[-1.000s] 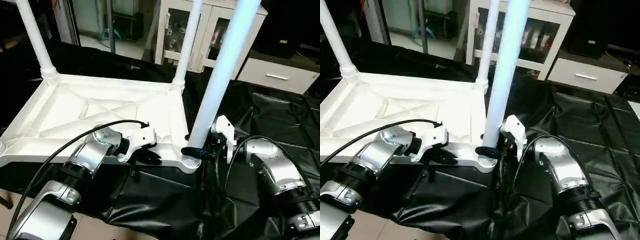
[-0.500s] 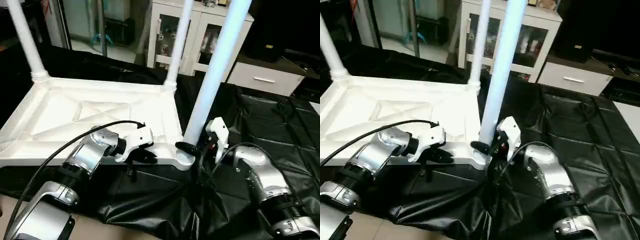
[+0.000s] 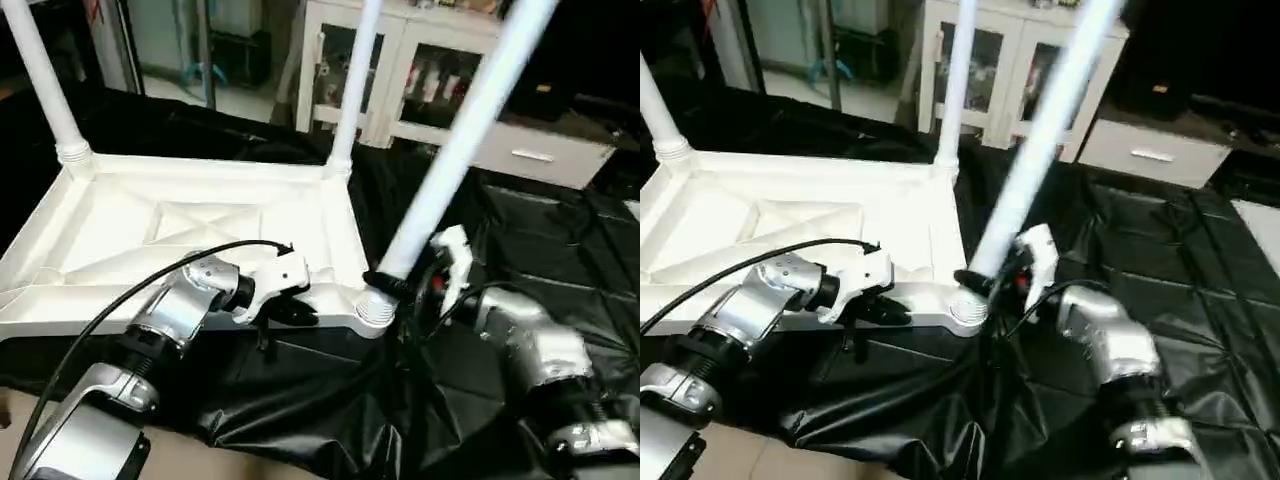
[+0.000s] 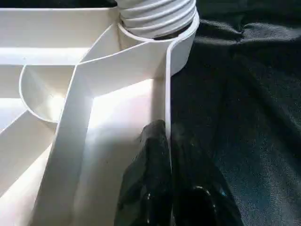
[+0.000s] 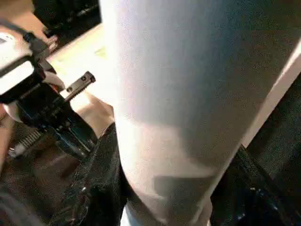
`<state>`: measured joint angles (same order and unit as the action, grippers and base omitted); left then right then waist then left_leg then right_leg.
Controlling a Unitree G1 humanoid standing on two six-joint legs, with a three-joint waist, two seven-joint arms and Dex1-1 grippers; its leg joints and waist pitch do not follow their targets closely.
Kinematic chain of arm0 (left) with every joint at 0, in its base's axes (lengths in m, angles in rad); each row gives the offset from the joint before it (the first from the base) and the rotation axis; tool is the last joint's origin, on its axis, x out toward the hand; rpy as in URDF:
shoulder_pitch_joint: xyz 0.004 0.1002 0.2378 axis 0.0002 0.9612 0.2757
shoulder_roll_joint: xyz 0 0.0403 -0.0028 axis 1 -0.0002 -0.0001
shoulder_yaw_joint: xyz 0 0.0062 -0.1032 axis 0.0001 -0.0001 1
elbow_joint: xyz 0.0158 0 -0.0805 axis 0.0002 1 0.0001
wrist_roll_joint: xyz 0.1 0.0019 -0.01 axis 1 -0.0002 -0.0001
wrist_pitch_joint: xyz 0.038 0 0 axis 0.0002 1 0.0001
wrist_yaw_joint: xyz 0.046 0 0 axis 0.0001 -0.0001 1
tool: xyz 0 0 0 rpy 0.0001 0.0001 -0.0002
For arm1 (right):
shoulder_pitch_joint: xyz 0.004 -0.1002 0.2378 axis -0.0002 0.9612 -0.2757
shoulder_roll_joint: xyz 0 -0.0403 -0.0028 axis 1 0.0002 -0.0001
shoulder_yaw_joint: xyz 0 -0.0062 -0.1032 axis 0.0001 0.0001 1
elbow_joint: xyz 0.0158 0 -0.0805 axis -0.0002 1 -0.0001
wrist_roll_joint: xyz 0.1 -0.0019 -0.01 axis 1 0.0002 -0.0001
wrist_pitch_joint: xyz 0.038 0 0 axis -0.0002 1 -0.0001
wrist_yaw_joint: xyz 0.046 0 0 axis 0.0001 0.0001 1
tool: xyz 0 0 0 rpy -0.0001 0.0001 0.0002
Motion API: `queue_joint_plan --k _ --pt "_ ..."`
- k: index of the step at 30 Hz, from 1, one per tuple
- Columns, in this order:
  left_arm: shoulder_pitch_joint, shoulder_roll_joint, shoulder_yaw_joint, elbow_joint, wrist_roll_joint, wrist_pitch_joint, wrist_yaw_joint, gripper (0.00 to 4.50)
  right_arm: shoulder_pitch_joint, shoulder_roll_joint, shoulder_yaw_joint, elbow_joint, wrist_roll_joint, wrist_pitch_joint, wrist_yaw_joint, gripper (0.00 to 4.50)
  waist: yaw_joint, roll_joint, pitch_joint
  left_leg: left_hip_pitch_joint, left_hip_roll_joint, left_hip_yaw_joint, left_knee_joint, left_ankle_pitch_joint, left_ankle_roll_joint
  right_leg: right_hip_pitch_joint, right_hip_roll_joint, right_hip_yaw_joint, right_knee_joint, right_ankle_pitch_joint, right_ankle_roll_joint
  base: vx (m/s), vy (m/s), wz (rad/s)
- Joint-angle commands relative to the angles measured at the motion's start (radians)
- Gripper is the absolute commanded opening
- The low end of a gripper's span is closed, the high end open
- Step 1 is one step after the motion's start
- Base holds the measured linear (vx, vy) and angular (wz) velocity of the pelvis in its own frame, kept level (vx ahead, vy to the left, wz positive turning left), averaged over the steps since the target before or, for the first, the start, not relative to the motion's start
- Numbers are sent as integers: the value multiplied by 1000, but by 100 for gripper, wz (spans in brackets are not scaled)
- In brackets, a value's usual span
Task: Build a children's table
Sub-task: Insert table leg to table base
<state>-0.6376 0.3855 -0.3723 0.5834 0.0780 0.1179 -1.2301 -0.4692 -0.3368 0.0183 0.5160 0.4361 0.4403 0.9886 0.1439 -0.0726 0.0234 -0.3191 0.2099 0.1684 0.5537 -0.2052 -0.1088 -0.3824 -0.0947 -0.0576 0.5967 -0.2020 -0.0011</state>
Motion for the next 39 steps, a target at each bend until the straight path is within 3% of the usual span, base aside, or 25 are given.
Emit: queue_joint_plan --k 1,2,4,9,15,21,27,31,34,35,37,39 --pt "11 13 -1 -7 2 8 2 0 22 -41 15 47 -44 46 -1 186 4 8 -42 -8 17 7 -62 -111 17 35 -43 33 -44 32 -219 0 0 0" --pt "10 12 -2 -2 5 4 5 0 21 -64 47 38 -80 29 28 186 4 8 -42 -10 15 9 -57 -57 31 37 -39 31 -39 97 -234 0 0 0" --pt "7 12 -3 3 9 -2 9 0 21 -73 62 27 -94 24 39 186 7 9 -40 -12 14 12 -54 -29 46 39 -41 29 -37 113 -245 0 0 0" --pt "4 13 -2 -1 11 2 11 0 18 -67 54 -28 -63 36 47 186 11 11 -36 -13 21 9 -62 -105 19 40 -50 30 -48 -32 -217 0 0 0" --pt "14 20 -2 -22 7 11 2 0 -2 -59 66 -55 -55 51 56 186 10 10 -39 -15 16 9 -55 -45 24 42 -45 29 -38 56 -227 0 0 0" --pt "21 26 -6 -32 7 14 -3 0 -15 -65 92 -58 -68 71 81 186 10 10 -37 -14 18 9 -58 -79 16 41 -47 29 -41 2 -222 0 0 0" --pt "25 29 -11 -39 7 19 -6 0 -23 -79 120 -71 -79 92 106 186 12 10 -40 -15 16 10 -51 -35 34 43 -45 28 -34 70 -237 0 0 0" --pt "25 29 -14 -41 7 22 -8 0 -44 -70 130 -6 -119 70 73 186 11 14 -39 -13 17 9 -52 -58 18 42 -46 28 -35 36 -238 0 0 0" --pt "25 30 -15 -41 7 22 -9 0 -47 -67 127 13 -123 61 64 186 10 11 -40 -14 15 9 -52 -65 10 43 -46 29 -35 33 -238 0 0 0" --pt "23 30 -17 -37 9 21 -10 0 -47 -60 117 36 -124 49 49 186 11 16 -40 -14 15 9 -52 -64 9 43 -46 29 -34 39 -239 0 0 0" --pt "22 30 -17 -35 10 21 -10 0 -47 -56 113 47 -127 43 40 186 10 15 -40 -14 15 9 -51 -60 8 43 -45 29 -33 52 -243 0 0 0" --pt "21 32 -19 -35 11 22 -12 0 -44 -52 124 70 -149 17 17 186 9 19 -40 -15 15 8 -52 -76 5 43 -45 28 -34 45 -243 0 0 0"
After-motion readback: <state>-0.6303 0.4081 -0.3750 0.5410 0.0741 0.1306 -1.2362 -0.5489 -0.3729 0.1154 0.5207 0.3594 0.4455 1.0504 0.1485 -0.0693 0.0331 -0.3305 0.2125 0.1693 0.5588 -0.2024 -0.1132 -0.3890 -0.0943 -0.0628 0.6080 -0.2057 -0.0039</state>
